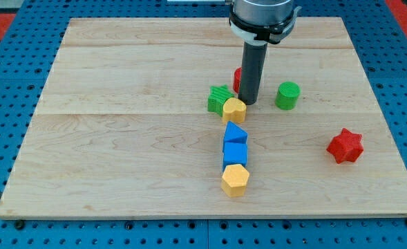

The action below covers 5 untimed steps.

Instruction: Push the green star to the top left of the yellow heart

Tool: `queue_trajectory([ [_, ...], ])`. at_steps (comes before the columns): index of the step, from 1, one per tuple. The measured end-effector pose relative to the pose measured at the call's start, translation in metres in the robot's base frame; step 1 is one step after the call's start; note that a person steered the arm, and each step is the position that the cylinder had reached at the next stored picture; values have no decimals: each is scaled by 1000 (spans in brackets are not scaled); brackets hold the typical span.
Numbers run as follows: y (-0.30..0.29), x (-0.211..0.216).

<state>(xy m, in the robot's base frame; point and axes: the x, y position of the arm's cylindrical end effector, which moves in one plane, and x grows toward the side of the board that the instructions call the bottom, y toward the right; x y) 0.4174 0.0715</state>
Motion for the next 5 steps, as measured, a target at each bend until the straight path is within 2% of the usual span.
queue_trajectory([
  [2, -5, 23],
  [3, 0, 18],
  [4, -21, -8],
  [5, -58, -15],
])
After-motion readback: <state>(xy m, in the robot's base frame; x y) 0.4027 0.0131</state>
